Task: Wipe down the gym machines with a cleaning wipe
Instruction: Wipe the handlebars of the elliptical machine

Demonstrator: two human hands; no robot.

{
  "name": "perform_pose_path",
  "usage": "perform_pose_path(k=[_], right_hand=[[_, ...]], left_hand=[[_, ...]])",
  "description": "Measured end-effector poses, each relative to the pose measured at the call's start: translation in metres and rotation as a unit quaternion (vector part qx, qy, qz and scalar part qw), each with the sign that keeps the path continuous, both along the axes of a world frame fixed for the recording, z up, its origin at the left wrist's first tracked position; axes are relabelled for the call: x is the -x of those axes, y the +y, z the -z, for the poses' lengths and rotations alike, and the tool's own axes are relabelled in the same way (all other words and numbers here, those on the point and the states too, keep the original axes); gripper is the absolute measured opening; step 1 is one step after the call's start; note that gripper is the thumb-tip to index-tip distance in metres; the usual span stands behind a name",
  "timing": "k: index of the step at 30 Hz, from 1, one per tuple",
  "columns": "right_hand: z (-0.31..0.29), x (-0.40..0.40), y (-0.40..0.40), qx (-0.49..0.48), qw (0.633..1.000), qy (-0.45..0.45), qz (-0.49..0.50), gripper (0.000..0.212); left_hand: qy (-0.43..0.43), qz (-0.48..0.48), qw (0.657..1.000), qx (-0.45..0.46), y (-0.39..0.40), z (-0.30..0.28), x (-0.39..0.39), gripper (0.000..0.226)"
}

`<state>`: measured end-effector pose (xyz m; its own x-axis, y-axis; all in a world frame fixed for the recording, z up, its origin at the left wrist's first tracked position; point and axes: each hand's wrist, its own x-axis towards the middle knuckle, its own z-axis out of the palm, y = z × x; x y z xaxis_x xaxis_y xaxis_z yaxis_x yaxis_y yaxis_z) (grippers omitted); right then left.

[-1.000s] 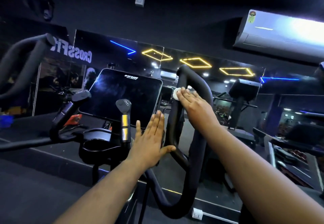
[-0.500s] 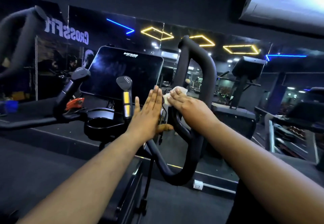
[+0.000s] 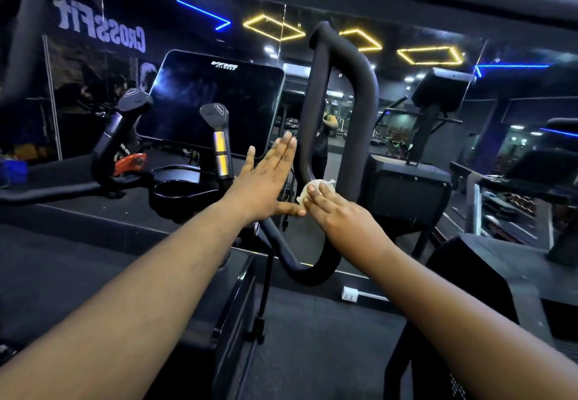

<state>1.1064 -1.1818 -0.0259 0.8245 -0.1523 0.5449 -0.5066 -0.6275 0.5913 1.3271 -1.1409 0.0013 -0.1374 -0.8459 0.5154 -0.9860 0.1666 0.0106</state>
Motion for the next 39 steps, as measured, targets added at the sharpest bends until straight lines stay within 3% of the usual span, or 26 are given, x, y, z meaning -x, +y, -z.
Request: perform_pose_path(k=[3,8,11,14,17,20,23,29,33,39], right_hand=[[-0.005,0.024,0.012,0.039,0.999,0.017,-0.033,0.038],[-0.038,0.044,-0.020,0.040,0.997,-0.059,-0.004,0.045],[-0.013,0.043,-0.022,0.033,0.997,-0.066,0.018,0.050],[0.028,0.049,-0.011,0.006,0.999,-0.042,-0.025,0.048],[0.029,0.059,-0.014,0.015,0.999,-0.007,-0.046,0.047],[-0.003,0.055,-0.031,-0.039,0.993,-0.106,-0.034,0.052],[-0.004,0.049,-0.033,-0.111,0.975,-0.186,-0.042,0.059],[0.084,0.044,0.005,-0.272,0.909,-0.304,-0.084,0.056],[0.068,0.021,0.003,-0.363,0.861,-0.337,-0.120,0.064],[0.098,0.019,0.014,-0.361,0.828,-0.407,-0.135,0.061]], left_hand=[[-0.016,-0.007,1.000,-0.016,0.002,0.001,0.004,0.133],[-0.023,-0.017,0.999,-0.015,0.001,0.001,0.022,0.130],[0.000,-0.019,1.000,-0.013,0.000,0.005,0.032,0.128],[-0.006,-0.025,1.000,-0.006,0.001,0.010,0.032,0.123],[-0.013,-0.030,0.999,-0.009,0.003,0.010,0.032,0.120],[-0.013,-0.041,0.999,-0.002,0.001,0.010,0.036,0.117],[0.000,-0.050,0.999,0.013,-0.002,0.015,0.043,0.110],[0.018,-0.038,0.999,0.013,-0.003,0.021,0.049,0.102],[0.047,-0.037,0.998,0.008,-0.004,0.019,0.054,0.096],[0.054,-0.048,0.997,0.028,-0.001,0.024,0.051,0.085]])
